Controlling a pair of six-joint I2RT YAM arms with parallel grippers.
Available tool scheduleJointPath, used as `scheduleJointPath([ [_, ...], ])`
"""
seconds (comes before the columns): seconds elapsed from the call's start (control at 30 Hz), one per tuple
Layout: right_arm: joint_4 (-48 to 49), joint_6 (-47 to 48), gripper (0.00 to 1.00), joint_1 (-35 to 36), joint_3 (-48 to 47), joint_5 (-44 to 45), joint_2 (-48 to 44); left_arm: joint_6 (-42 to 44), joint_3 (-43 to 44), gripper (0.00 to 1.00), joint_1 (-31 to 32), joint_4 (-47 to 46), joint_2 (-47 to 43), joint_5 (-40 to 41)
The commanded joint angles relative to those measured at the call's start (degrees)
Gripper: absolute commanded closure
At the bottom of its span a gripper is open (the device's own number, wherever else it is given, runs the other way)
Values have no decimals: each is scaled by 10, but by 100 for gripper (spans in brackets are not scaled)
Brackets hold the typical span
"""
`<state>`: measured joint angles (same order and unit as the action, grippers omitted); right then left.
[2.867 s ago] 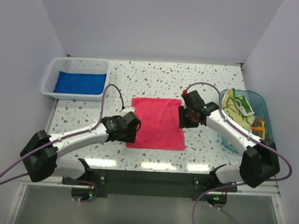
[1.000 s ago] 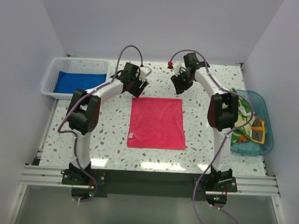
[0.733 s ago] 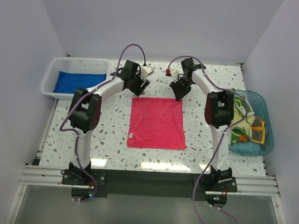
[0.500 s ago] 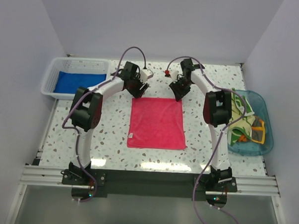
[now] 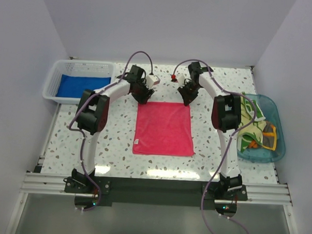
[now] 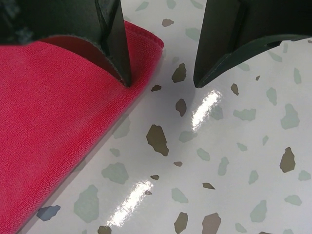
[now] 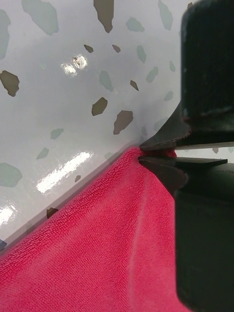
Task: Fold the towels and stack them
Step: Fold the towel
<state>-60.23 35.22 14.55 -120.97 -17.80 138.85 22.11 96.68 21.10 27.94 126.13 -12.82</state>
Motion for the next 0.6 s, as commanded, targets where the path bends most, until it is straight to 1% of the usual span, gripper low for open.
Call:
scheduleJointPath([
  [0.0,-35,15,91,-2,3,-4,26,8,25,42,-8,13,11,-19],
  [0.17,-32,16,94,-2,11,8,26,11,18,46,-9,39,11,-16],
  [0.3,-27,15,94,-1,20,10,22,11,11,51,-9,59,15,-9],
  [0.57,-22,14,96,-1,37,21,16,15,3,52,-12,93,25,23],
])
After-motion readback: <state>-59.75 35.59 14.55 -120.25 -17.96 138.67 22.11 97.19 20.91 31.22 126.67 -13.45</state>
